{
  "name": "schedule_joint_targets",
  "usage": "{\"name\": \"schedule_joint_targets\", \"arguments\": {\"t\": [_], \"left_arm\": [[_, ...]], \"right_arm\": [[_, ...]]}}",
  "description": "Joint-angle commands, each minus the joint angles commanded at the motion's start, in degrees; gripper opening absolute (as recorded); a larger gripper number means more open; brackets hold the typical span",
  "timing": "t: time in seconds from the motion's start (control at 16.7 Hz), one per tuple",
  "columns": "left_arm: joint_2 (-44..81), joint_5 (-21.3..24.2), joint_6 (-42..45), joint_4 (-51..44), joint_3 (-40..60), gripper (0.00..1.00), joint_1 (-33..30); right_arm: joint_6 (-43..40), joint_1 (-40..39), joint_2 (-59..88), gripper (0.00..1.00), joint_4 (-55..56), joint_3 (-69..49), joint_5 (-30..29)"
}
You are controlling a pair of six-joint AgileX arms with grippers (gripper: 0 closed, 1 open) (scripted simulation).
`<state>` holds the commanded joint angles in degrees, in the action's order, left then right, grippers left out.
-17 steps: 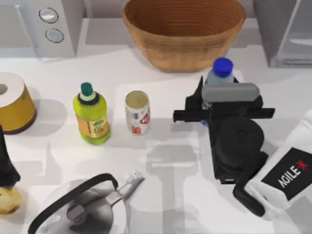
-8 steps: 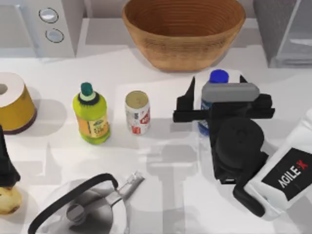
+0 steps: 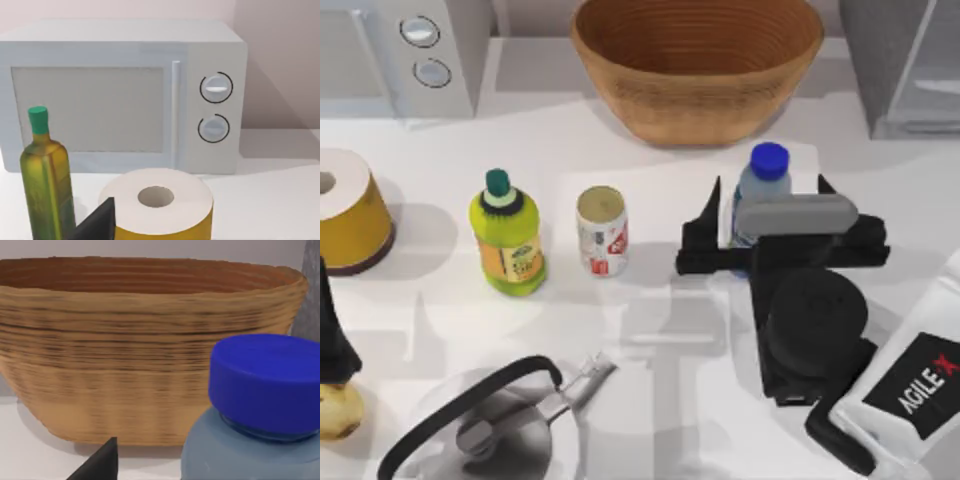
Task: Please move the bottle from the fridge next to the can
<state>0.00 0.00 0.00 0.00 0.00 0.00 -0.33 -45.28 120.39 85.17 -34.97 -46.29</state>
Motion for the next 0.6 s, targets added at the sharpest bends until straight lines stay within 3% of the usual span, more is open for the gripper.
{"name": "schedule_joint_targets", "arguments": {"t": [0.36, 0.6], "left_arm": [[0.00, 0.00, 0.00, 0.00, 0.00, 1.00, 0.00], [0.00, 0.00, 0.00, 0.00, 0.00, 1.00, 0.00]], "right_arm": [[-0.01, -0.49, -0.15, 1.00, 0.49, 0.75, -0.61], [-0.20, 0.47, -6.04, 1.00, -2.32, 1.48, 2.31]]}}
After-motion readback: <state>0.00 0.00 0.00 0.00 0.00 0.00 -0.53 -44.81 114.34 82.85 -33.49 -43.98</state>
